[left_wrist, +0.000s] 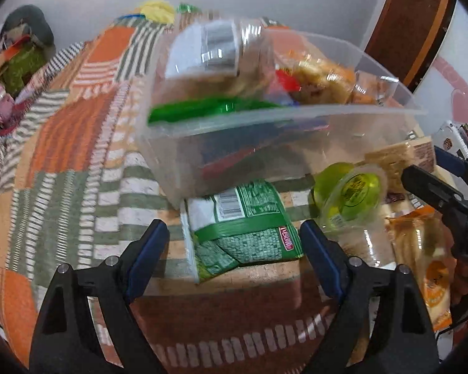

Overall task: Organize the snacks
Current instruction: 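Grasp the green snack bag with left tool while right grasps cake bar, then drop the green bag into the clear box while right tool drops cake bar in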

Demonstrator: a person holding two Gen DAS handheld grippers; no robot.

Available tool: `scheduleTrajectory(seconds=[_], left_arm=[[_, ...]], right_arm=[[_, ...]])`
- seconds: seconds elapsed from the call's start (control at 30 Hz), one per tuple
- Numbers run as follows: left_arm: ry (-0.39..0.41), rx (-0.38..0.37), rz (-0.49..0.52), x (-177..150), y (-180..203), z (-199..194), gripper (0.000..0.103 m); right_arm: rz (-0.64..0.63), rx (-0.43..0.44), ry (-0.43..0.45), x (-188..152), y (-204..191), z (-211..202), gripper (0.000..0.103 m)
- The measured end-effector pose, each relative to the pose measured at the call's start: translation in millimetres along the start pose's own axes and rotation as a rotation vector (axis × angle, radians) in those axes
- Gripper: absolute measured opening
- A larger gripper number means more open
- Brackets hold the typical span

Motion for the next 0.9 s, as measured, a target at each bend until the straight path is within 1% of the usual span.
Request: scheduleTrajectory(seconds=[0.1, 0.13, 0.17, 0.2, 0.23, 0.27, 0.3, 0.33, 0.37, 0.47, 0.7, 0.9], left_arm=[[0.016, 0.007, 0.005, 0, 1, 3, 0.087], [0.018, 0.003, 0.008, 1, 2, 2, 0.085], [0.02, -0.006, 0.011, 1, 3, 2, 0.08], [0.021, -0.012, 0.017, 1, 3, 1, 0.078], [0.026, -0.012, 0.024, 1, 5, 0, 0.074], [0.029, -0.011, 0.032, 0, 6, -1, 0.069], [0.032, -0.017, 0.042, -1, 7, -3, 0.067], [0.036, -0.017, 0.048, -3, 9, -5, 0.062], [0.039, -0.017, 0.055, -4, 10, -7, 0.059], [0.043, -0.03, 0.065, -8, 11, -14, 0.055], [0.073, -0.051, 0.049, -14, 7, -41, 0.05], [0.145, -0.044, 0.067, -8, 15, -77, 0.05]], right_arm=[[-0.009, -0.014, -0.019, -1, -1, 8, 0.097], [-0.007, -0.013, -0.023, -2, -1, 10, 0.096], [-0.006, -0.008, -0.029, -3, -1, 11, 0.093], [-0.006, -0.003, -0.034, -4, -1, 12, 0.089], [-0.005, 0.004, -0.039, -6, -1, 12, 0.082], [-0.002, 0.017, -0.042, -7, -1, 11, 0.081], [0.002, 0.02, -0.037, -7, 0, 9, 0.08], [0.004, 0.02, -0.034, -8, 1, 7, 0.08], [0.006, 0.02, -0.031, -10, 2, 5, 0.08], [0.01, 0.028, -0.025, -14, 6, -2, 0.079], [0.022, 0.037, 0.012, -12, 13, -22, 0.079], [0.035, 0.053, 0.072, -3, 14, -46, 0.079]])
Point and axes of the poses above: each gripper's, at about its wrist camera, not at the fingertips, and z roughly the way its jaws point, y to its right, x to its top, the point moved 7 cm from there along z, roughly the way its jaws point, and after that the axes turned 8 degrees about -y, right-handed, at the moved point
